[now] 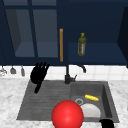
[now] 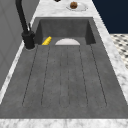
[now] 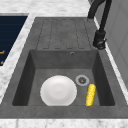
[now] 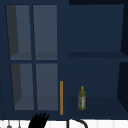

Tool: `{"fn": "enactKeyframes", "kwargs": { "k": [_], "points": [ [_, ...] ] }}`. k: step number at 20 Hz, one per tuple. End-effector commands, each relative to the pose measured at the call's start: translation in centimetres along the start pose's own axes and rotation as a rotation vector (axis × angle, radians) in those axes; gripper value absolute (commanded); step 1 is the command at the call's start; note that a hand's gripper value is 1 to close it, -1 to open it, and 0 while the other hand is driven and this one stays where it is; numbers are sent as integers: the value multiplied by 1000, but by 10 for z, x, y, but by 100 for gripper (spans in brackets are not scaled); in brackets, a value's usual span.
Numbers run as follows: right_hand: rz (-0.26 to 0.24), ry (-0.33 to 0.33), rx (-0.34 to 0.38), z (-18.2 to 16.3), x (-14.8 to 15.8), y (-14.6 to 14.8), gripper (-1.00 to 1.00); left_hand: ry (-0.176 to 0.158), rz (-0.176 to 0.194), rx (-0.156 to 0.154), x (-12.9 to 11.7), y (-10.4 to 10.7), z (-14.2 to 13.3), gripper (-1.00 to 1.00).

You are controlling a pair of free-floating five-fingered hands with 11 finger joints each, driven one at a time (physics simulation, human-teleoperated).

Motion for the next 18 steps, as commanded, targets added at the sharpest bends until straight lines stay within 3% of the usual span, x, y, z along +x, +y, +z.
{"fn": "enactKeyframes", "kwargs": {
  "k": [1,18],
  "points": [
    [0,0,0,0,0,0,0,-71,-38,-124,0,-1,1,-100],
    [0,0,0,0,0,0,0,-53,-67,-163,-8,-19,2,-100]
  ]
}}
